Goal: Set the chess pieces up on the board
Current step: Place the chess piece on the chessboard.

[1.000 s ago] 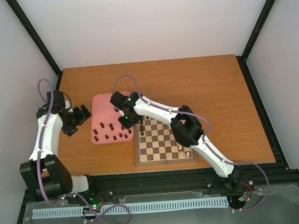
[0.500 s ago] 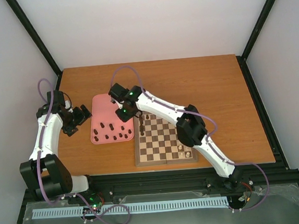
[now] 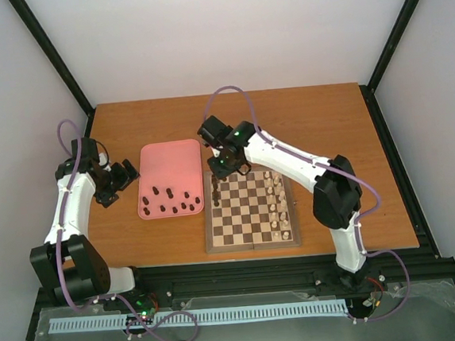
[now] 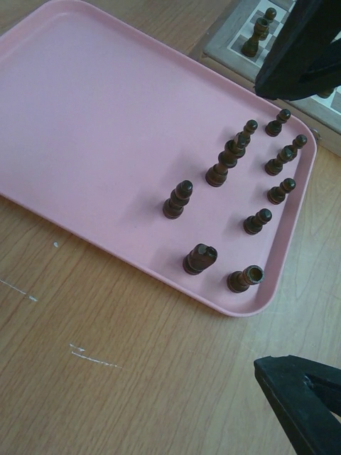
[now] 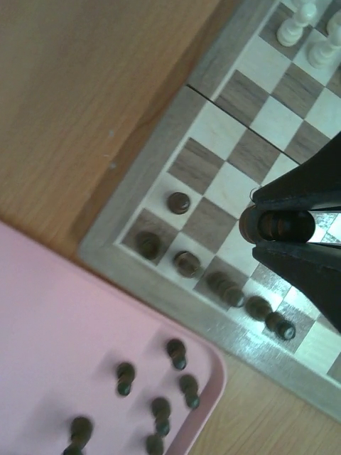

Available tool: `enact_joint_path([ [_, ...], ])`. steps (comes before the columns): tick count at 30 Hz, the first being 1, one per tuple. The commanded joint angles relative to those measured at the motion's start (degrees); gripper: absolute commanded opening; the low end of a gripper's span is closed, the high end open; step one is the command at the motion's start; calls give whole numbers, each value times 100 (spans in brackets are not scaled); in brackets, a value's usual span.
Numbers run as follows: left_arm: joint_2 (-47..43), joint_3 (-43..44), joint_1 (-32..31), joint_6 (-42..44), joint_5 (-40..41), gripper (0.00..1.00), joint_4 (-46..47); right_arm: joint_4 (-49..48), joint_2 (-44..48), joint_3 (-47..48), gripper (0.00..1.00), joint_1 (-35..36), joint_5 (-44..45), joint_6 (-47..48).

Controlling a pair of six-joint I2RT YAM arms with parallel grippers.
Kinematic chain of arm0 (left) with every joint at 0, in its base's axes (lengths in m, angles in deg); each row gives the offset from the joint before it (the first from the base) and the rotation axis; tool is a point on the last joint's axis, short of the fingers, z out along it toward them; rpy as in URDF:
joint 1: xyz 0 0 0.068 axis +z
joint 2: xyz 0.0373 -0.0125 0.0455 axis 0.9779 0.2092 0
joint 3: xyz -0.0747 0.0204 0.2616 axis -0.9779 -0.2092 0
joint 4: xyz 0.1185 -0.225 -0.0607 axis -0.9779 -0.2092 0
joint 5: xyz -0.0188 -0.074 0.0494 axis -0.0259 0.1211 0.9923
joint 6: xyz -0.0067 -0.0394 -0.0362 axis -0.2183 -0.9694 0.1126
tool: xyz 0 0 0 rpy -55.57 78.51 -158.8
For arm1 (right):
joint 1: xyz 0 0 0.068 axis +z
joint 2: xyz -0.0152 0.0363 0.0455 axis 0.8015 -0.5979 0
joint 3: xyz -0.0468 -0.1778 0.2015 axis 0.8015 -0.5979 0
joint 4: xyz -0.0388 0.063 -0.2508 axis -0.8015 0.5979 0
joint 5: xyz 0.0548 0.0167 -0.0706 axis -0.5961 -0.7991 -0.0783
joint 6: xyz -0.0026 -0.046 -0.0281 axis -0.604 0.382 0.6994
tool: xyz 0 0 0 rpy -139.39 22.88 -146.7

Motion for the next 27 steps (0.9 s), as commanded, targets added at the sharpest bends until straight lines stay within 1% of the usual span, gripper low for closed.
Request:
enact_joint_path([
  [1, -63, 157, -25, 43, -7, 100, 27, -300, 61, -508, 5, -9, -98, -162],
  [12, -71, 232, -25, 39, 4, 100, -1, -523, -408, -643, 5, -9, -251, -109],
  [18, -40, 178, -17, 49, 11, 100, 20, -573, -488, -832, 6, -4, -299, -64],
  [27, 0, 186, -25, 60, 27, 100, 25, -633, -634, -856, 6, -9, -271, -67],
])
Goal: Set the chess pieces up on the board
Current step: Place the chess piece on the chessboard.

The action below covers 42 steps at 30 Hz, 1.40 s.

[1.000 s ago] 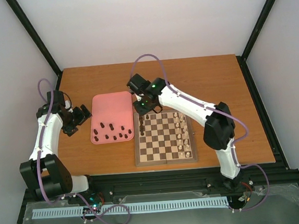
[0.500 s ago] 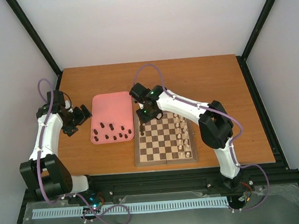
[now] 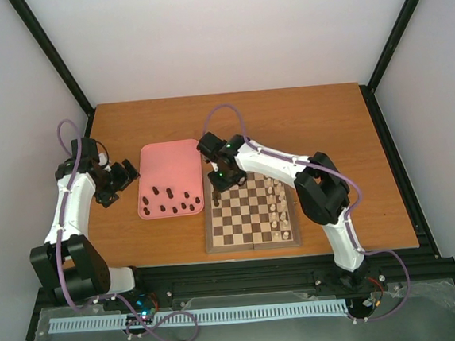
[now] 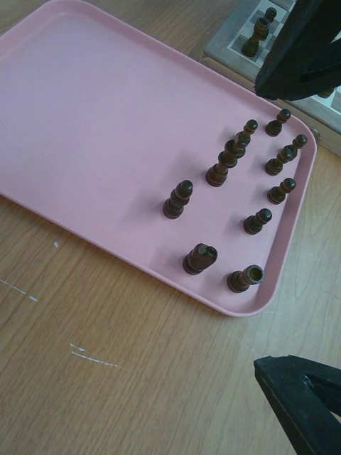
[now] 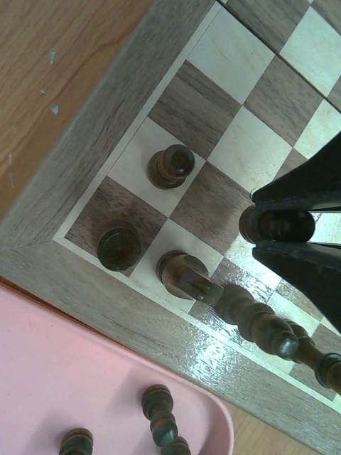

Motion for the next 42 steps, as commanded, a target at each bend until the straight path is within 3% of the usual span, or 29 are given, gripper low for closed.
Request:
enact_joint_path([
  [1, -2, 186, -25, 65, 26, 100, 23, -117, -127, -36, 6, 9, 35, 17],
  [42, 53, 159, -18, 83, 59, 100, 52, -24, -498, 336, 9, -46, 225, 91],
])
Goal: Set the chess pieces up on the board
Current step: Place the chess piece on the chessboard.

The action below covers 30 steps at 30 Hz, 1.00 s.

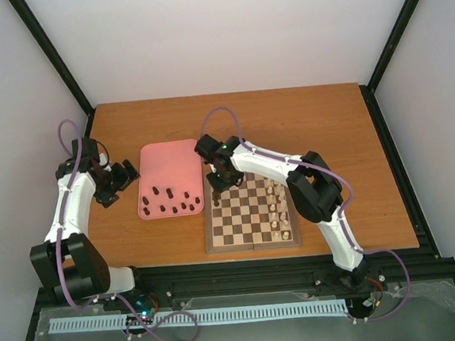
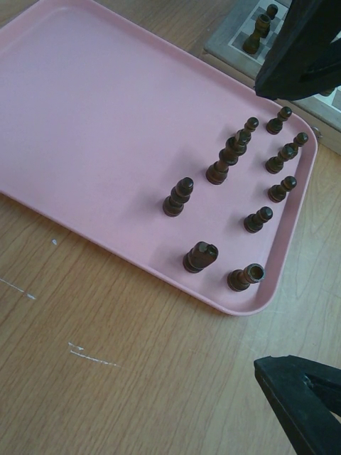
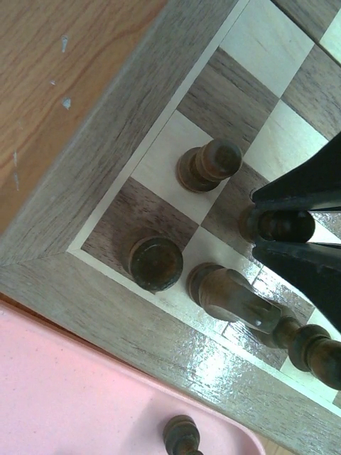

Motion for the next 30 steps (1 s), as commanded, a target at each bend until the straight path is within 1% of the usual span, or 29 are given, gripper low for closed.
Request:
enact_joint_path([
  [1, 7, 152, -24, 82, 57, 100, 59, 26, -91, 121, 9, -36, 112, 27],
  [4, 3, 138, -24, 73, 44, 100, 73, 23, 5, 30, 12, -33, 143, 35],
  [11, 2, 107, -18, 75, 40, 100, 86, -23, 145, -49, 24, -34, 154, 35],
  [17, -6, 107, -22, 85, 35, 100, 73, -43, 257, -16, 29, -33, 114, 34],
  [22, -31, 96, -21, 80, 35, 100, 75, 199, 479, 159, 31, -33, 216, 60],
  [26, -45, 93, -25, 79, 26, 100, 74, 403, 685, 301, 35, -33, 168, 86],
  [30, -60, 109, -19, 85, 29, 100, 68, 595, 750, 704, 39, 8, 125, 190],
])
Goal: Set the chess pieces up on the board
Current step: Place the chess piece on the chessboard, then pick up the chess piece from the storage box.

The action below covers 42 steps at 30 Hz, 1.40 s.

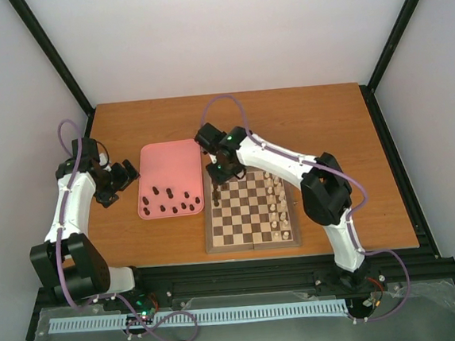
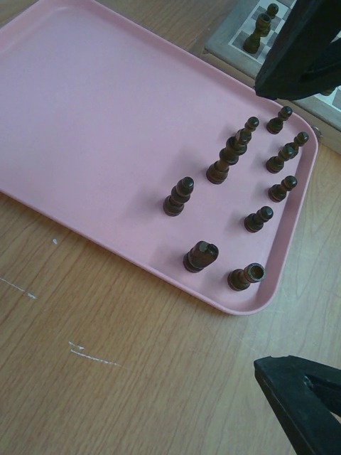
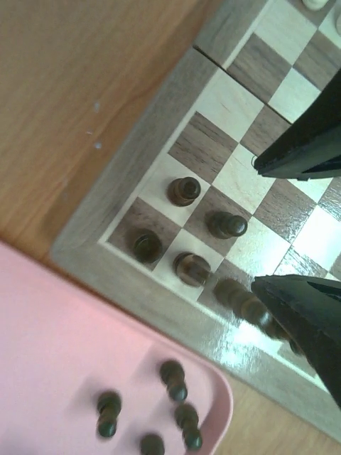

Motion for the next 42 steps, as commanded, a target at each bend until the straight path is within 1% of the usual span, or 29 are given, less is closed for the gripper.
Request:
enact_joint_path([
  [1, -64, 107, -19, 86, 16, 100, 57, 240, 304, 544, 42, 34, -6, 179],
  [3, -51, 107, -21, 77, 13, 100, 67, 247, 190, 917, 46, 90, -122, 270],
  [5, -72, 113, -18, 65, 11, 100, 58, 314, -46, 1329, 48, 164, -329, 330],
  [9, -109, 141, -17, 46, 2, 100, 51, 447, -667, 2255, 49, 399, -706, 387],
  [13, -162, 146, -21, 37, 2, 100, 23, 343, -1196, 2705, 49, 595, -1041, 380],
  [18, -182, 150, -22, 42, -15, 100, 12, 181, -1563, 2676, 47, 641, -1176, 385],
  [23, -173, 144, -18, 49, -26, 100, 11, 60, -1881, 2742, 46, 639, -1028, 378],
  [28, -165, 112, -20, 50, -35, 100, 18, 100, -2163, 2750, 38, 640, -1173, 331],
  [42, -178, 107, -20, 64, -7, 100, -13, 18, -2546, 2911, 38, 638, -1118, 374],
])
